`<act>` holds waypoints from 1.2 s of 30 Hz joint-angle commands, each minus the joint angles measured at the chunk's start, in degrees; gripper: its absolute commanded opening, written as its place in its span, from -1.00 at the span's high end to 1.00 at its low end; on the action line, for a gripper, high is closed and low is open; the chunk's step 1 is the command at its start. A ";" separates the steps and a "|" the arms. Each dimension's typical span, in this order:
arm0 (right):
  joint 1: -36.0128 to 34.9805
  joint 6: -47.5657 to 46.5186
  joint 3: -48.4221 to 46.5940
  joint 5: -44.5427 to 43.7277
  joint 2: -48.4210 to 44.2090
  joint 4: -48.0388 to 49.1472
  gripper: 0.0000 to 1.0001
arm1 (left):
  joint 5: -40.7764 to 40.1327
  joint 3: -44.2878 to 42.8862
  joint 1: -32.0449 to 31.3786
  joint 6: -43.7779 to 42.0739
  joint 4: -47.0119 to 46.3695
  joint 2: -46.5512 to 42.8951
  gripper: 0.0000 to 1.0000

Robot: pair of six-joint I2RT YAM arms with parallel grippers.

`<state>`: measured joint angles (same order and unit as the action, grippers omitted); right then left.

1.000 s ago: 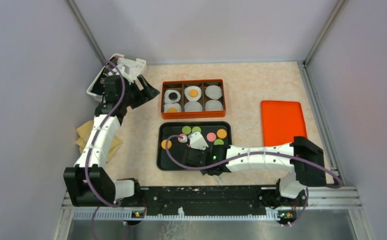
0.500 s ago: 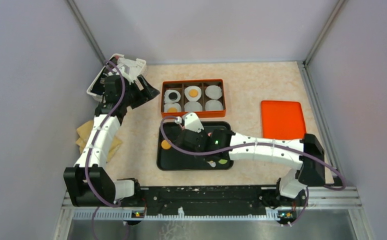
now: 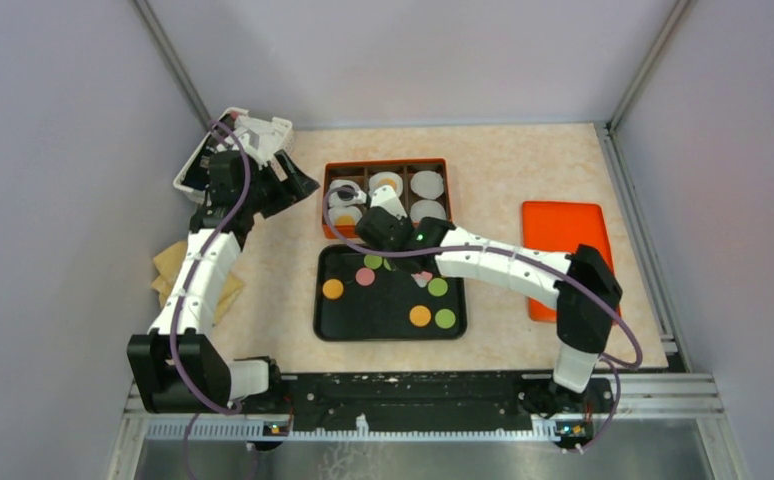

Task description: Pack the cookies

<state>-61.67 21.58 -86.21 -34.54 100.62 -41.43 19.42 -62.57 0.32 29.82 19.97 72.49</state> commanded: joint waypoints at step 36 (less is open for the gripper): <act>3.99 0.19 -3.01 2.74 3.80 3.11 0.16 | 1.27 -2.21 -0.09 -2.23 -1.79 0.92 -0.80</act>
<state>-57.95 20.73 -86.80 -31.00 108.47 -37.76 19.68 -62.63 0.32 28.47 19.99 74.43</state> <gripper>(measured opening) 0.393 0.900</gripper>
